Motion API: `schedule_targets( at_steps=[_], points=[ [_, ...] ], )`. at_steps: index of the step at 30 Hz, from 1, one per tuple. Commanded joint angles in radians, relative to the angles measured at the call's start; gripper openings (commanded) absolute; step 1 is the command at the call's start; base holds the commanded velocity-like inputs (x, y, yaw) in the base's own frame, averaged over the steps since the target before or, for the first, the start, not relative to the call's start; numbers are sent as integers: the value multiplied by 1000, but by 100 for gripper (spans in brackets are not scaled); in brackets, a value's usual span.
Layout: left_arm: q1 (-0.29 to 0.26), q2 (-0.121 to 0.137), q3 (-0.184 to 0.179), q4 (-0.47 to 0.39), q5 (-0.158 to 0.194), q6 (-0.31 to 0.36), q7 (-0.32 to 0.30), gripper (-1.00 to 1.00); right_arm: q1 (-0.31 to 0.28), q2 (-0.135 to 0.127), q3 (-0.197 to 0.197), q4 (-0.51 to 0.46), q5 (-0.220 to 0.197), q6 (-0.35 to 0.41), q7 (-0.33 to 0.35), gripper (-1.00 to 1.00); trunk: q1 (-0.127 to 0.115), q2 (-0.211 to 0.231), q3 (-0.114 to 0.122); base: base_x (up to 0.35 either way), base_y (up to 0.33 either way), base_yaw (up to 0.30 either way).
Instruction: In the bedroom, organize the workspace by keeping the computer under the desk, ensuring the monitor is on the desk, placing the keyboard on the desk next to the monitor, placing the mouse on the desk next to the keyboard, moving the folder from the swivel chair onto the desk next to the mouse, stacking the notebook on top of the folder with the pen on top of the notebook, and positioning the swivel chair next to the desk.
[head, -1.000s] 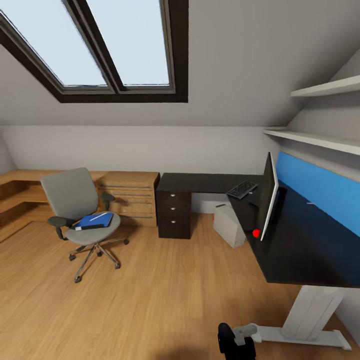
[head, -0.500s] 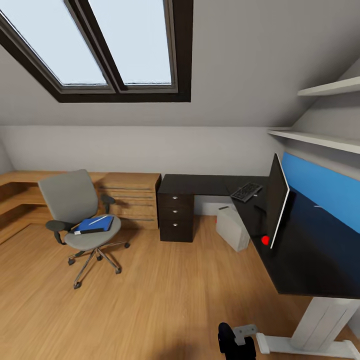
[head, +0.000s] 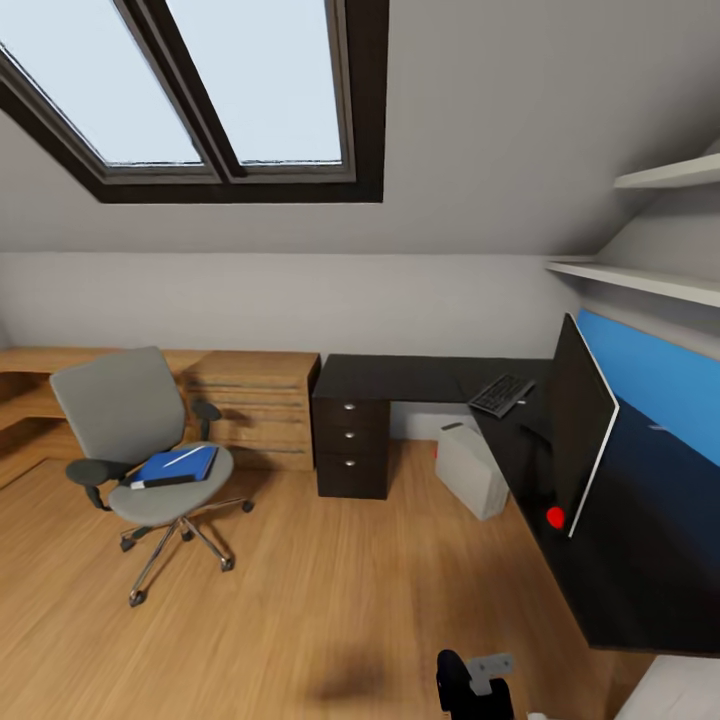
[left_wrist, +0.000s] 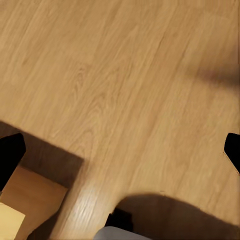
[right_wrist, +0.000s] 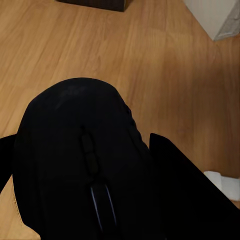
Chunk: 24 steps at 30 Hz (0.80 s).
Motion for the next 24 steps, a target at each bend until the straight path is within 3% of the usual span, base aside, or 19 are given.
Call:
schedule_targets(
  at_steps=[1, 24],
  points=[
    [-1, 0, 0, 0, 11, -4, 0, 100, -1, 0, 8, 2, -3, -4, -5, -100, 1, -1, -1, 329, 0, 0],
    [-1, 0, -1, 1, 10, -5, 0, 100, -1, 2, 8, 2, -3, -4, -5, -100, 1, -1, -1, 329, 0, 0]
  ],
)
